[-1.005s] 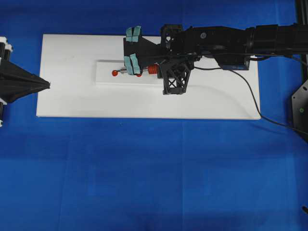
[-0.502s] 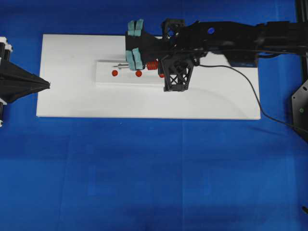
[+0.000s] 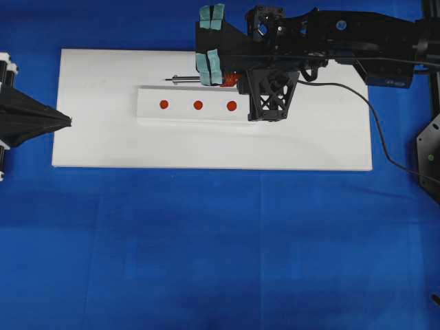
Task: Touch the tip of the soldering iron to the mark.
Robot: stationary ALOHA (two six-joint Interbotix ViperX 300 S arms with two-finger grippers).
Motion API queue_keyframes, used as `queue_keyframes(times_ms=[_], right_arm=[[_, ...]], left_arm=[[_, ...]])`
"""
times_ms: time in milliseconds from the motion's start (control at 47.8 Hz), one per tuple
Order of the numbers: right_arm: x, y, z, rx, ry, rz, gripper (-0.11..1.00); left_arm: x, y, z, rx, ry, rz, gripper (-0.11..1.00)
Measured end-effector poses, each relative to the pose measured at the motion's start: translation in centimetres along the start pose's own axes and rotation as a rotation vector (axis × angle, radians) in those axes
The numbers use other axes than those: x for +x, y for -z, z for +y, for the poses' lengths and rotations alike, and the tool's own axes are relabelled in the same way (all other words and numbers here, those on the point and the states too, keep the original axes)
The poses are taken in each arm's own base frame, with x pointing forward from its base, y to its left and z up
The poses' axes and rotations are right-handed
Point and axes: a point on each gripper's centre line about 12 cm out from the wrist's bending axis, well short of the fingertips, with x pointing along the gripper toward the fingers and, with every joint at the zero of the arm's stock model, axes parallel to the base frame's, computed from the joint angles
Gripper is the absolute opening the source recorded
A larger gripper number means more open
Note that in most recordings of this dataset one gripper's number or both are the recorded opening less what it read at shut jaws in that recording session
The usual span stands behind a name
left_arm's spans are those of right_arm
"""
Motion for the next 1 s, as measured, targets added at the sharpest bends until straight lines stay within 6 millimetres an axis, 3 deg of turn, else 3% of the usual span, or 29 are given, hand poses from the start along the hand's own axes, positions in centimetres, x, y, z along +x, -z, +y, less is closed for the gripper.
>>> queue_keyframes(times_ms=[272,691,1005], right_arm=[[-0.1,0.1,0.0,-0.003,0.0,0.0,0.06],[-1.2,3.9,-0.1,0.012,0.001,0.036,0.06],[-1.4,4.5,0.0,0.013,0.0,0.039,0.06]], left_arm=[[0.0,-0.1,0.0,0.002,0.0,-0.002,0.0],[0.0,-0.1,0.0,0.0,0.0,-0.003,0.0],[0.0,-0.1,0.0,0.002,0.0,-0.005,0.0]])
